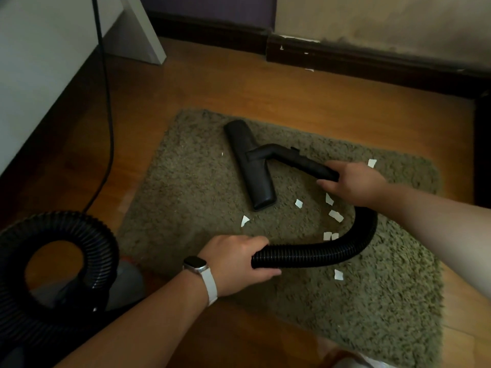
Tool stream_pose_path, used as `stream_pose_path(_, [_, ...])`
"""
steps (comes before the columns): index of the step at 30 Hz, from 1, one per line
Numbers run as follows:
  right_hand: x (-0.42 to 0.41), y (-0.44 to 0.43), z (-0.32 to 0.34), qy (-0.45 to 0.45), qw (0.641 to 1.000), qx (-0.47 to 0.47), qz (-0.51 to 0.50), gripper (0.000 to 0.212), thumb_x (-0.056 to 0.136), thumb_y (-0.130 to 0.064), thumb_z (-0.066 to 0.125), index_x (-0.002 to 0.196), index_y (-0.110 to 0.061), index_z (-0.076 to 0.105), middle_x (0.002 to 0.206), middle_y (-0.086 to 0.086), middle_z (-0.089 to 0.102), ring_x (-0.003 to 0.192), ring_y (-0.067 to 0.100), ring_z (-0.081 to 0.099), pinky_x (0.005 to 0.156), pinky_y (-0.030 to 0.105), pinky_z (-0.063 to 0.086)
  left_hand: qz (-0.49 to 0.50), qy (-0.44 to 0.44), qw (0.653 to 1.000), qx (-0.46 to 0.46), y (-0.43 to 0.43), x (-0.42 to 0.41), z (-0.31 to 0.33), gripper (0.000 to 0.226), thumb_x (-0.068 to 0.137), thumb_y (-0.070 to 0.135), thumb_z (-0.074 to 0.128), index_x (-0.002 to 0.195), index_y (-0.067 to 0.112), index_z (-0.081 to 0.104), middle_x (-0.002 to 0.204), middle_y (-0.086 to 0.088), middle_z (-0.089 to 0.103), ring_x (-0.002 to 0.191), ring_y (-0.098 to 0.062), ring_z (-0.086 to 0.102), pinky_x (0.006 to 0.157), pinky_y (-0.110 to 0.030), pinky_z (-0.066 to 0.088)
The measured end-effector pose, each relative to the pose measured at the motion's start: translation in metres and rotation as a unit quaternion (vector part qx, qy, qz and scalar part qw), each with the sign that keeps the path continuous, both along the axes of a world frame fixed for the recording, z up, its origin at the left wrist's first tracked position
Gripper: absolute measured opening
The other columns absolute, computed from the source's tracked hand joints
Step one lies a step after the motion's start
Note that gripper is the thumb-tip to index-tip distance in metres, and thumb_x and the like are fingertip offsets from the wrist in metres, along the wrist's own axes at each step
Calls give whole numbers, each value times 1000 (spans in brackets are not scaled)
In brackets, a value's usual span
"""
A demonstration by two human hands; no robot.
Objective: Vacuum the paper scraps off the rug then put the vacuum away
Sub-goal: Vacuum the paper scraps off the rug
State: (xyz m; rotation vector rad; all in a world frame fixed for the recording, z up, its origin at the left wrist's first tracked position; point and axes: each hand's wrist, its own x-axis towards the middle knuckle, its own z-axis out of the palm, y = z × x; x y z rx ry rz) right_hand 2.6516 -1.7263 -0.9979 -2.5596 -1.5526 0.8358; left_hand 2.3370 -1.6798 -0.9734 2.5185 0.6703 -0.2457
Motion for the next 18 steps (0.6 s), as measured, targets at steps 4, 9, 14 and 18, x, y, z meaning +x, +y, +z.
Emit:
stream_pose_path(4, [4,-7,1,29,999,14,-20,26,94,-51,59,116,-37,57,73,-6,66,61,13,64,55,32,54,-1,4,1000,-12,0,1,-2,48,81,74,50,109,34,56,87,12,60,79,-7,59,67,-29,51])
stream_pose_path(9, [16,-27,1,25,996,33,-83,26,94,-49,60,114,-32,59,75,-2,65,63,16,63,52,31,49,-5,9,1000,-6,-1,6,-2,49,81,75,48,107,34,55,85,12,60,79,-7,59,69,-30,51])
stream_pose_path(14, [25,-33,1,4,993,14,-117,27,95,-46,60,116,-28,59,74,0,63,62,17,62,49,27,43,-7,2,1000,-11,-1,13,0,49,81,74,49,110,35,55,87,13,60,81,-7,59,69,-30,52])
stream_pose_path(18, [16,-25,3,-2,997,8,-83,26,95,-47,59,113,-27,60,74,-2,63,61,14,61,48,26,42,-11,8,1000,-12,-1,10,-1,48,82,74,49,109,35,55,85,13,59,79,-7,58,69,-30,52])
